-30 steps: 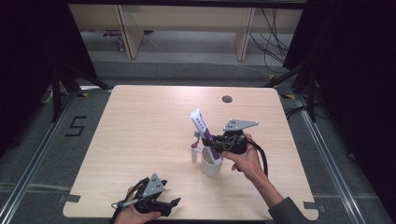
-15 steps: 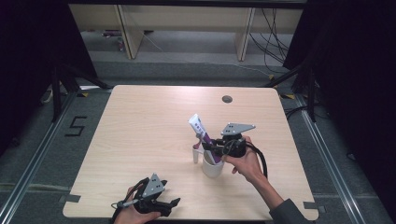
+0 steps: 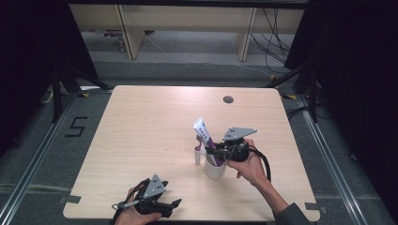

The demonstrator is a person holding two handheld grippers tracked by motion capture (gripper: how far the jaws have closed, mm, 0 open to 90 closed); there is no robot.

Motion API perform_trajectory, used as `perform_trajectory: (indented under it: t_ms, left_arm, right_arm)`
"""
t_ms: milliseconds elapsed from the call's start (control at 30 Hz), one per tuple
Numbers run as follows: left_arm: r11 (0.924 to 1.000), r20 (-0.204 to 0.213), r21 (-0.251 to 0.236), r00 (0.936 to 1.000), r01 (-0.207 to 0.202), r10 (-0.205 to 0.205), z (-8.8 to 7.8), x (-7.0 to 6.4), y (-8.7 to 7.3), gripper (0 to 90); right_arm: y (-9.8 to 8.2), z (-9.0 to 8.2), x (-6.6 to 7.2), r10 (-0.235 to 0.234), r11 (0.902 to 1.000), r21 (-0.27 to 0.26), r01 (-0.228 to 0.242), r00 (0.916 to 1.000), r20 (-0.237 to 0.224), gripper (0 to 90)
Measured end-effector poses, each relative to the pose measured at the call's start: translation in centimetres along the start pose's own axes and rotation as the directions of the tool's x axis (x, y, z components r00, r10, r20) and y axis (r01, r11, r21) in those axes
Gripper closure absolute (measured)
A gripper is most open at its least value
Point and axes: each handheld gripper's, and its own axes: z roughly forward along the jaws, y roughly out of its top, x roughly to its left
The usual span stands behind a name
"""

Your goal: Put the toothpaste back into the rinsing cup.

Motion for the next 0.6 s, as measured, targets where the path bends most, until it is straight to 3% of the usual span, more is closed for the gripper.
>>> perform_trajectory:
  t_ms: [167,233,300,367,600]
  left_arm:
    - [1.0000,0.000,0.000,1.0000,-0.002,0.002,0.0,0.0,0.0,22.3]
    - [1.0000,0.001,0.002,1.0000,-0.003,0.003,0.0,0.0,0.0,22.4]
    - [1.0000,-0.002,0.002,1.0000,-0.007,0.007,0.0,0.0,0.0,22.4]
    - [0.9996,-0.011,0.018,0.9997,-0.024,0.024,0.0,0.1,0.0,22.4]
    - [1.0000,-0.002,0.002,1.0000,-0.002,0.002,0.0,-0.1,-0.1,22.4]
  right_arm:
    - [-0.3,-0.2,0.2,-0.019,0.9995,0.026,0.019,0.9997,0.018,76.2]
    - [-0.6,-0.3,0.2,-0.002,0.9993,0.038,0.002,0.9998,0.017,76.2]
    - [-0.8,-0.3,0.2,-0.027,0.9989,0.038,0.026,0.9995,0.017,76.2]
    - [-1.0,-0.3,0.4,-0.020,0.9988,0.045,0.019,0.9996,0.022,76.2]
    - [-1.3,-0.4,0.5,-0.016,0.9974,0.070,0.015,0.9996,0.022,76.1]
